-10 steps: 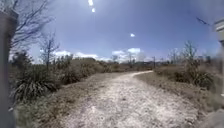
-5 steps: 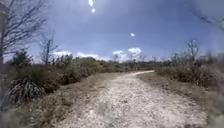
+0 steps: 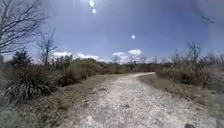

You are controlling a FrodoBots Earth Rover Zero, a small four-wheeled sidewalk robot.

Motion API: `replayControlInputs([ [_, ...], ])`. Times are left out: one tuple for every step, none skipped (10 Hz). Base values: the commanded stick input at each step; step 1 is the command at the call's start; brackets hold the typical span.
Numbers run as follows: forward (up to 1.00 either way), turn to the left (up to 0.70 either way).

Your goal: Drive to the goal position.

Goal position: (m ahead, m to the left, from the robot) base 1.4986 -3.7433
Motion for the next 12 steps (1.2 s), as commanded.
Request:
replayControlInputs([
  [0.3, 0.0],
  [0.3, 0.0],
  [0.3, 0.0],
  [0.3, 0.0],
  [0.3, 0.0],
  [0.3, 0.0],
  [0.3, 0.0],
  [0.3, 0.0],
  [0.3, 0.0],
  [0.3, 0.0],
  [0.3, 0.0],
  [0.3, 0.0],
])
